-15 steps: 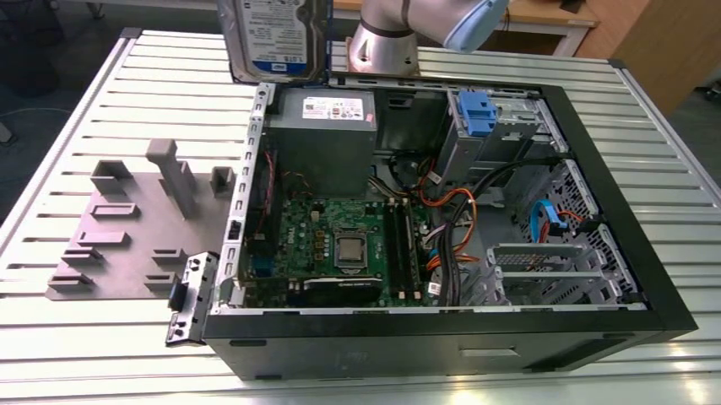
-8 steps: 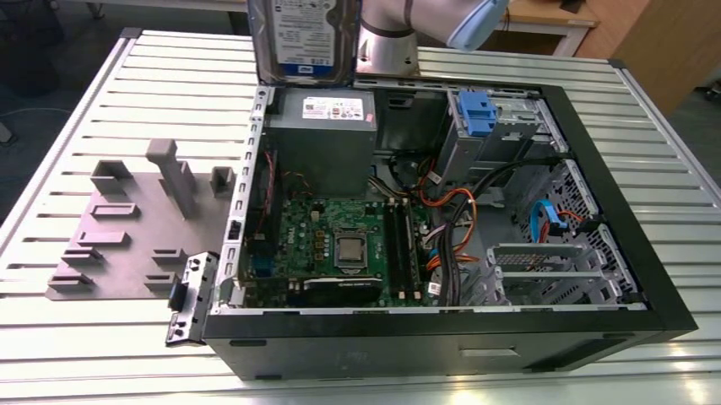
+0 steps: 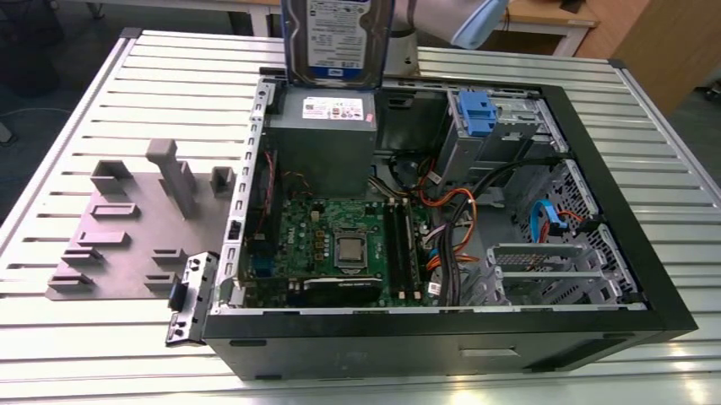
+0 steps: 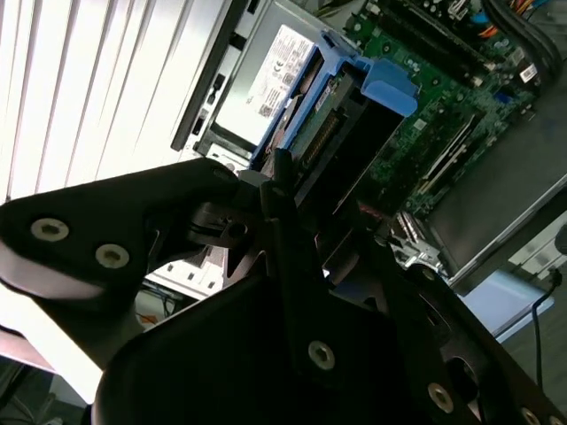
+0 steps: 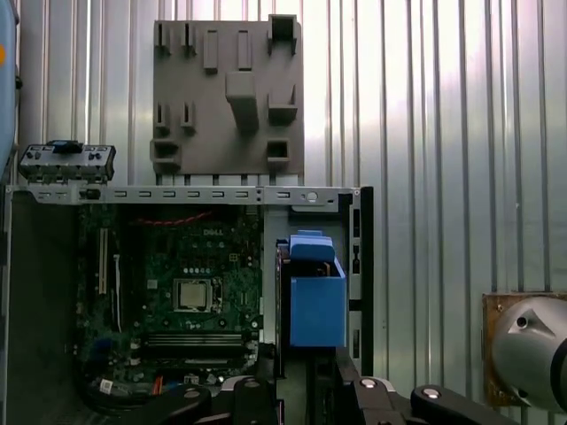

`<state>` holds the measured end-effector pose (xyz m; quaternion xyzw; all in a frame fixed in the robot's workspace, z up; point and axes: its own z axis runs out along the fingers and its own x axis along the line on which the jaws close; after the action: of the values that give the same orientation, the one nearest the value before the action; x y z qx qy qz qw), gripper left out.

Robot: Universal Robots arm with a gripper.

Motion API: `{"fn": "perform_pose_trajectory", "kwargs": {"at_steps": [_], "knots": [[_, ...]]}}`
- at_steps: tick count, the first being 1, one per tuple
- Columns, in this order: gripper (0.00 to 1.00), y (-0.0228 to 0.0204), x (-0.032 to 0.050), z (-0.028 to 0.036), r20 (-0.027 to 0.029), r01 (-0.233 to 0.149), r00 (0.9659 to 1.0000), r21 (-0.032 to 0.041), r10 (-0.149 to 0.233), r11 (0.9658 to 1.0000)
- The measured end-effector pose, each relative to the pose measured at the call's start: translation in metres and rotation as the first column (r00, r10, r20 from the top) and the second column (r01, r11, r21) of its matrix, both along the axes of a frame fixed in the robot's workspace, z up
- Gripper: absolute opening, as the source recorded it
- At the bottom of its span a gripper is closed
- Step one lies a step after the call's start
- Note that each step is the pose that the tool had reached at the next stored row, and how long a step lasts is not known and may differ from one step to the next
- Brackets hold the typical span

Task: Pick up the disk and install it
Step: 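Pick up the disk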

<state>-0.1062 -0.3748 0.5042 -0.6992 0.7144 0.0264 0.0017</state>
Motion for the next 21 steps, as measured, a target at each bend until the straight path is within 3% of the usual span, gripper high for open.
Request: {"fn": "perform_pose_trajectory", "kwargs": {"at_steps": [9,21], "knots": [[0.35,0.0,0.0389,-0.0027,0.0,0.0,1.0,-0.0001,0.0,1.0],[0.35,0.0,0.0797,-0.007,0.0,0.0,1.0,0.0001,0.0,1.0]]}}
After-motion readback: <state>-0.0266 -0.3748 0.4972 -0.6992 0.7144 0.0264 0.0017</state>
